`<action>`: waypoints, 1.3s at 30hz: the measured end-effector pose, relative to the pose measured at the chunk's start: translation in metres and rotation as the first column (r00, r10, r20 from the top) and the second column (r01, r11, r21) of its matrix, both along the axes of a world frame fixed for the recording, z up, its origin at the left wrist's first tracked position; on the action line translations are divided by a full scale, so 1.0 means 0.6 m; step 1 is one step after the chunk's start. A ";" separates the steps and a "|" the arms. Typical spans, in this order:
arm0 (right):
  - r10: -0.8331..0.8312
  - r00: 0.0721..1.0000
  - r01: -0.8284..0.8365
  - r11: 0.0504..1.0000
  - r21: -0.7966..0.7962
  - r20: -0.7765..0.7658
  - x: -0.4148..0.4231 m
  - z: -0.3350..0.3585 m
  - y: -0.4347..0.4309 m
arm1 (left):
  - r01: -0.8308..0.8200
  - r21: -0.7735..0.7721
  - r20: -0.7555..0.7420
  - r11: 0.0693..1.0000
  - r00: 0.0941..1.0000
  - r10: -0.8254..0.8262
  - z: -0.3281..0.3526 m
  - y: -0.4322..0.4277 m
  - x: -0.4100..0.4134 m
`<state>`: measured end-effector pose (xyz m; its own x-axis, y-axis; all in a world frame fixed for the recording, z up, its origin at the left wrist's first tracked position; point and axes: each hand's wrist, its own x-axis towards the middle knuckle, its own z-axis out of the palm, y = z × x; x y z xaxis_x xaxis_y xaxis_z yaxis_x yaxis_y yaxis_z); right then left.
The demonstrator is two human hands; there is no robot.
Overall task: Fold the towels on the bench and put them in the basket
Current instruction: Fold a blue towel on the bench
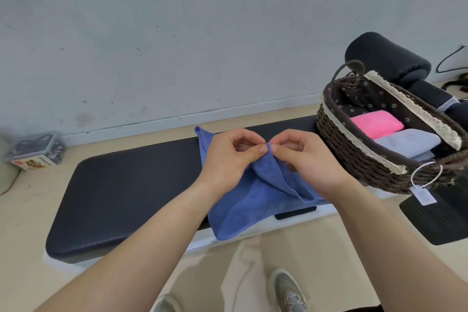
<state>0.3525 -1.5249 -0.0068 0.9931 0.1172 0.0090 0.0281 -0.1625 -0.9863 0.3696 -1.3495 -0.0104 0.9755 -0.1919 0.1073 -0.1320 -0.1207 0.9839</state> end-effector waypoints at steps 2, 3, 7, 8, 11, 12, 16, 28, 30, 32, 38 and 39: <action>-0.013 1.000 0.013 1.000 0.008 0.003 -0.003 -0.001 -0.002 | -0.020 -0.008 -0.003 1.000 1.000 0.020 0.001 -0.005 -0.003; -0.017 1.000 0.017 1.000 0.011 0.002 -0.004 -0.003 -0.003 | -0.031 -0.008 -0.003 0.999 1.000 0.031 0.000 -0.007 -0.004; -0.035 0.999 0.034 0.999 0.042 0.007 -0.010 -0.005 -0.007 | -0.054 0.001 0.003 0.999 0.999 0.054 0.001 -0.016 -0.011; -0.046 0.999 0.046 0.998 0.046 0.013 -0.011 -0.005 -0.007 | -0.059 0.000 0.005 0.998 0.998 0.059 0.002 -0.018 -0.012; -0.069 0.997 0.067 0.996 0.054 0.028 -0.016 -0.007 -0.008 | -0.064 0.016 0.019 0.998 0.998 0.064 0.002 -0.022 -0.014; -0.070 0.997 0.068 0.996 0.054 0.034 -0.018 -0.007 -0.008 | -0.063 0.023 0.023 0.998 0.998 0.062 0.001 -0.024 -0.015; -0.085 0.995 0.083 0.995 0.053 0.044 -0.021 -0.009 -0.012 | -0.069 0.075 0.053 0.995 0.996 0.065 -0.003 -0.029 -0.015; -0.002 0.997 0.013 0.990 -0.141 0.081 -0.036 -0.004 -0.020 | 0.105 0.337 0.150 0.936 0.975 -0.164 0.000 -0.001 -0.020; 0.004 0.998 0.004 0.992 -0.125 0.065 -0.042 0.003 -0.016 | 0.179 0.478 0.098 0.860 0.962 -0.255 0.001 0.018 -0.021; -0.011 0.998 0.021 0.987 -0.159 0.065 -0.048 0.010 -0.012 | 0.192 0.614 0.080 0.765 0.950 -0.302 0.003 0.037 -0.023; -0.035 0.988 0.089 0.922 -0.376 0.148 -0.059 0.072 -0.013 | 0.259 0.659 -0.060 0.707 0.954 -0.294 0.016 0.116 -0.058; -0.023 0.989 0.082 0.912 -0.402 0.149 -0.061 0.087 -0.012 | 0.268 0.665 -0.082 0.697 0.954 -0.289 0.019 0.132 -0.065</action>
